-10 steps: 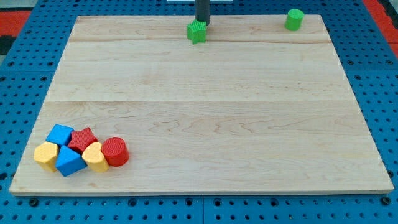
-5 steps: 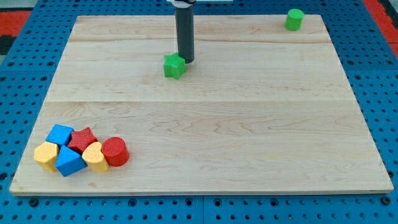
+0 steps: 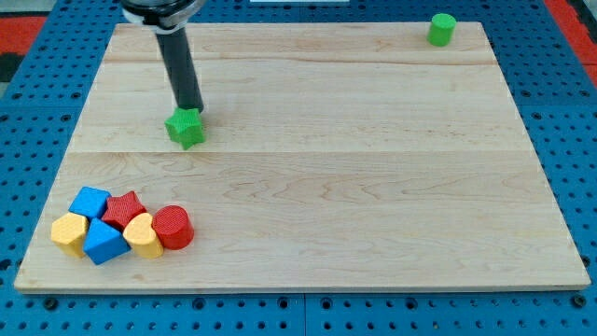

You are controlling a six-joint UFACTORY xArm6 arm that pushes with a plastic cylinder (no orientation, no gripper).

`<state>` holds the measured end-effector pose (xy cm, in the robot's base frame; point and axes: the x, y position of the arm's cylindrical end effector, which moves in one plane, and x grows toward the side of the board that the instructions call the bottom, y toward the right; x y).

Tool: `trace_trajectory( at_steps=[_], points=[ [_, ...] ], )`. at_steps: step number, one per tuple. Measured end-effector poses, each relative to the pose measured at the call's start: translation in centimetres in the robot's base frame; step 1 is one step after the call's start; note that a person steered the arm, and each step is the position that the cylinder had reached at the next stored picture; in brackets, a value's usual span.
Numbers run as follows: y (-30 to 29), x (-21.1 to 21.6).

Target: Push the green star to the group of blocks at the bottom left

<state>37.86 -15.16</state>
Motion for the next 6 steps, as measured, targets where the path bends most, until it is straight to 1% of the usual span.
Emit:
trace_trajectory(
  at_steps=[4,5,6],
  points=[
    [-0.3,10.4],
    [1.9,9.3],
    [8.8,5.7]
  ],
)
